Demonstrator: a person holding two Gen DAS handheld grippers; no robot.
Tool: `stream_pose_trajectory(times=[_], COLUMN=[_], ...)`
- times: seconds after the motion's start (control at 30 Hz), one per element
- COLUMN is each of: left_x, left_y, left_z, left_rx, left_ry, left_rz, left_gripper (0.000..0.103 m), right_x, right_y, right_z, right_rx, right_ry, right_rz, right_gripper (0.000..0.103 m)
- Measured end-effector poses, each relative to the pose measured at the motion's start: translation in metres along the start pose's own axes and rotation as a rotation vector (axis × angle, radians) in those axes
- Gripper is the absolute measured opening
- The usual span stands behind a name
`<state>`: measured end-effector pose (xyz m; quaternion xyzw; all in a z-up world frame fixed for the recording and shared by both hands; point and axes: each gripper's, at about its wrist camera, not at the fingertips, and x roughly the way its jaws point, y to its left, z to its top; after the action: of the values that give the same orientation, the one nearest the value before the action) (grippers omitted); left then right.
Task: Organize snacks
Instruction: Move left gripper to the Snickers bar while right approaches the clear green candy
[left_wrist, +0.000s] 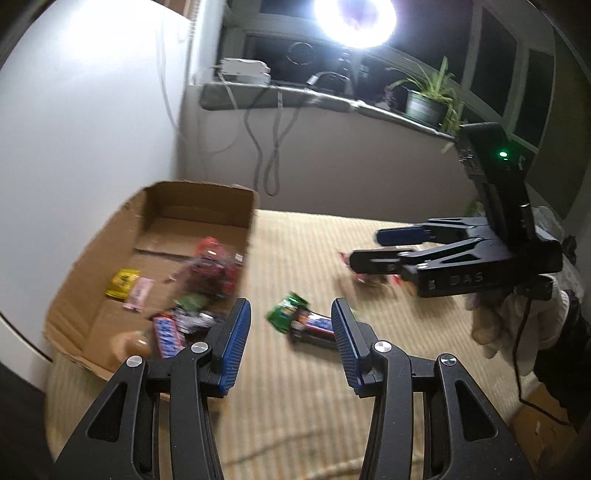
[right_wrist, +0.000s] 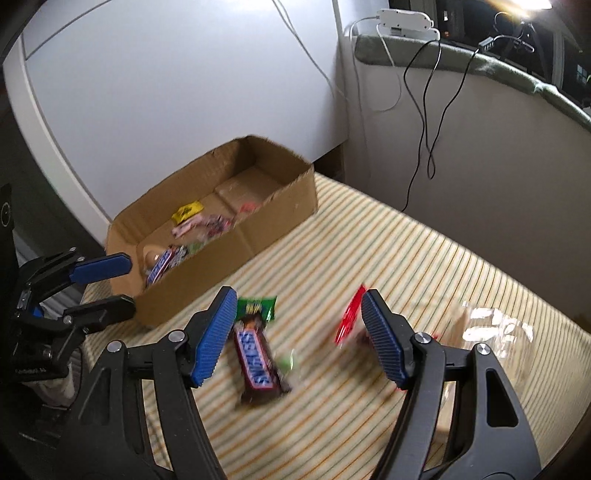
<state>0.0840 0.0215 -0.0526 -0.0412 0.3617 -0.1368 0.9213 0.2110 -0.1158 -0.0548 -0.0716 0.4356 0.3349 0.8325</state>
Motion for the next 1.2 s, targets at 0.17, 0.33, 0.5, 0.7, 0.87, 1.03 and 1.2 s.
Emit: stream_pose_trajectory(times=[0.17, 0.33, 0.5, 0.7, 0.87, 1.03, 1.2], left_x=[0.014, 0.036, 0.053, 0.068, 0.079, 0.079, 0.079], left_y=[-0.019, -0.026, -0.026, -0.020, -0.018, -0.015, -0.012], left_z=[-0.013, -0.023, -0.026, -0.023, -0.018, -0.018, -0.020], left_rx=[0.001, -0.034, -0.071, -0.100, -0.098, -0.082, -0.084], left_ry=[0.063, 0.134, 0.181, 0.207, 0.217, 0.222, 0.222], left_rz=[-0.044, -0.070, -0.076, -0.073, -0.063, -0.056, -0.049], left_gripper=[0.044, 0.044, 0.044, 0.044, 0.044, 0.044, 0.044], right_x=[0.012, 0.032, 0.045, 0.048, 0.047, 0.043, 0.044], right_y=[-0.001, -0.005, -0.006, -0.010, -0.012, -0.008, 0.002], right_z=[-0.017, -0.029, -0.035, -0.040, -0.044, -0.047, -0.046], right_rx=[0.011, 0.033, 0.035, 0.032, 0.022, 0.002, -0.030], right_ry=[0.060, 0.111, 0.136, 0.142, 0.146, 0.145, 0.143], right_rz=[0.043, 0.073, 0.088, 0.089, 0.099, 0.113, 0.112], right_gripper=[0.045, 0.036, 0.032, 0.030, 0.029, 0.029, 0.029])
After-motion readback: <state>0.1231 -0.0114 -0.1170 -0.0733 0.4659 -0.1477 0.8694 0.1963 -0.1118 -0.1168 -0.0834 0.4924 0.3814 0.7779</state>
